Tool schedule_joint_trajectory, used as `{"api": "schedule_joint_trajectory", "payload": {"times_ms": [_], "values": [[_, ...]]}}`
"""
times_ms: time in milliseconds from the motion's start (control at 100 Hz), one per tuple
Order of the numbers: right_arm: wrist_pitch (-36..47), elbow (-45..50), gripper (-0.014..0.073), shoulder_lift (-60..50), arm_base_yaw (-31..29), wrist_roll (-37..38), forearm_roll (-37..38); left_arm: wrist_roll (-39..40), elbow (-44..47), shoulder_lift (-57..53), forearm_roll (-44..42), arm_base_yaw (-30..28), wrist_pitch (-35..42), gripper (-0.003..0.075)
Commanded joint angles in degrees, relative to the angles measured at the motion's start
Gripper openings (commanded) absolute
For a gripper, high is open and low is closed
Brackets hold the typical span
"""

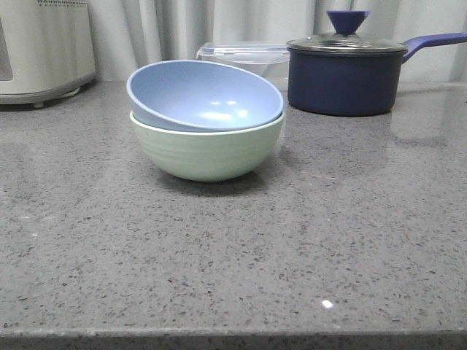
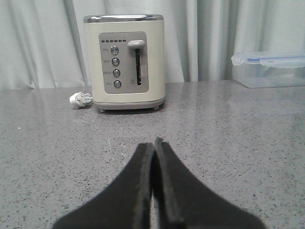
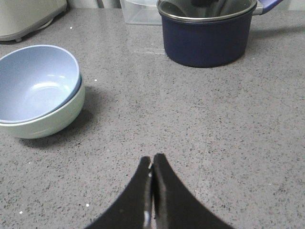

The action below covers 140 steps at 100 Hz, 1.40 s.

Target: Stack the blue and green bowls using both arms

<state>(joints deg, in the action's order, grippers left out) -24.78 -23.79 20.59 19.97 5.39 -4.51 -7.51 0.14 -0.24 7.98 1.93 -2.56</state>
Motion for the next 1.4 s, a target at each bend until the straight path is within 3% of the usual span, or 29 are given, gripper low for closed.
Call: {"api": "schedule_joint_trajectory", "payload": {"times_ms": [0, 600, 980, 1390], "values": [[6.37, -0.82, -0.0067, 0.34, -0.77, -0.35, 0.63, 0.26, 2.36, -1.99, 0.60, -0.17, 4.66, -0.0020], [29.18, 14.05, -0.0067, -10.06, -12.23, -0.35, 3.83, 0.26, 2.36, -1.99, 0.60, -0.17, 4.66, -0.0020], [29.88, 24.33, -0.0067, -22.40, -15.23, -0.30, 4.51, 0.26, 2.36, -1.99, 0.60, -0.17, 4.66, -0.0020], [28.67, 25.33, -0.0067, -22.21, -15.35, -0.30, 4.51, 0.26, 2.36, -1.99, 0.60, -0.17, 4.66, -0.0020]]}}
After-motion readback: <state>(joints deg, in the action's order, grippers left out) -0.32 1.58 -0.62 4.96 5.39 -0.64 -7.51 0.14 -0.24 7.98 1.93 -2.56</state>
